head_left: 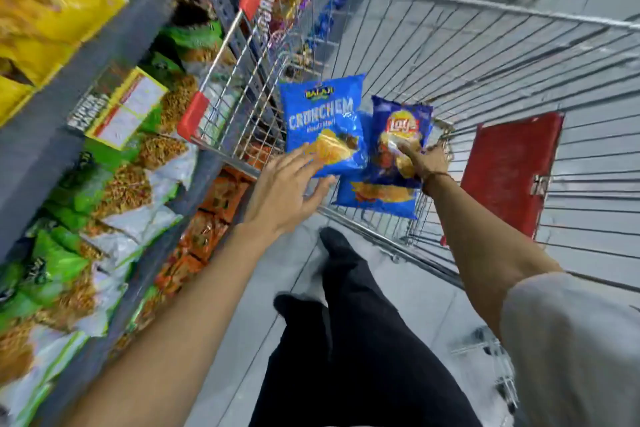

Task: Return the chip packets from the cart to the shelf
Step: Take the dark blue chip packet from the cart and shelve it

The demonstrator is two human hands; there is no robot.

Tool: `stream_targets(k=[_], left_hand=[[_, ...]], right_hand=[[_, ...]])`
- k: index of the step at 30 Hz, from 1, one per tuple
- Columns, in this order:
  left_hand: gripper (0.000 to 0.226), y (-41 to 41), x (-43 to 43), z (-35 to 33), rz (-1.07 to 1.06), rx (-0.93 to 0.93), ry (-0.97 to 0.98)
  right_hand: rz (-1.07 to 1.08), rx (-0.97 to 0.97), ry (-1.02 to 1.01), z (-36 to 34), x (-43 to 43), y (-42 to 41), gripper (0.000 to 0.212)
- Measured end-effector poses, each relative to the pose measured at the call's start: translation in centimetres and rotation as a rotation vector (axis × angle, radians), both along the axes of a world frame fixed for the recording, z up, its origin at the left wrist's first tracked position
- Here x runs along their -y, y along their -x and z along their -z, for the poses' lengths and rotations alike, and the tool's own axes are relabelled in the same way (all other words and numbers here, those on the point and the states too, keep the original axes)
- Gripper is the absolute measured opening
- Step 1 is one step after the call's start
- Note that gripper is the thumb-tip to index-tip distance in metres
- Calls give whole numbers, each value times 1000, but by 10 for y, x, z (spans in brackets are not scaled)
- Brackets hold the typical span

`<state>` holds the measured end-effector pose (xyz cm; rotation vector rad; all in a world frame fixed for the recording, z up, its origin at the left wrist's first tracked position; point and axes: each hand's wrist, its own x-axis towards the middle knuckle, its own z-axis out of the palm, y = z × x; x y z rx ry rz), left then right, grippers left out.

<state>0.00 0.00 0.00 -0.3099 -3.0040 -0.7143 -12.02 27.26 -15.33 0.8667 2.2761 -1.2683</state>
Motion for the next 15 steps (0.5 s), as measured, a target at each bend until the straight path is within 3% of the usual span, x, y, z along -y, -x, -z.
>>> stream_targets(k=[1, 5, 9, 14, 15], left_hand=[[43, 1, 0, 1, 6, -3, 17], [46, 2, 0, 1, -24, 53, 56], [45, 1, 1, 3, -34, 36, 77], [47, -1, -2, -4, -40, 68, 107], [47, -2, -2, -4, -41, 80, 123]], right_hand=[[59, -4, 69, 8, 1, 0, 125], [113, 62, 151, -13, 21, -13, 75], [174, 115, 257, -15, 27, -10, 82], [199, 104, 302, -31, 31, -7, 68], [190, 117, 326, -36, 32, -9, 77]])
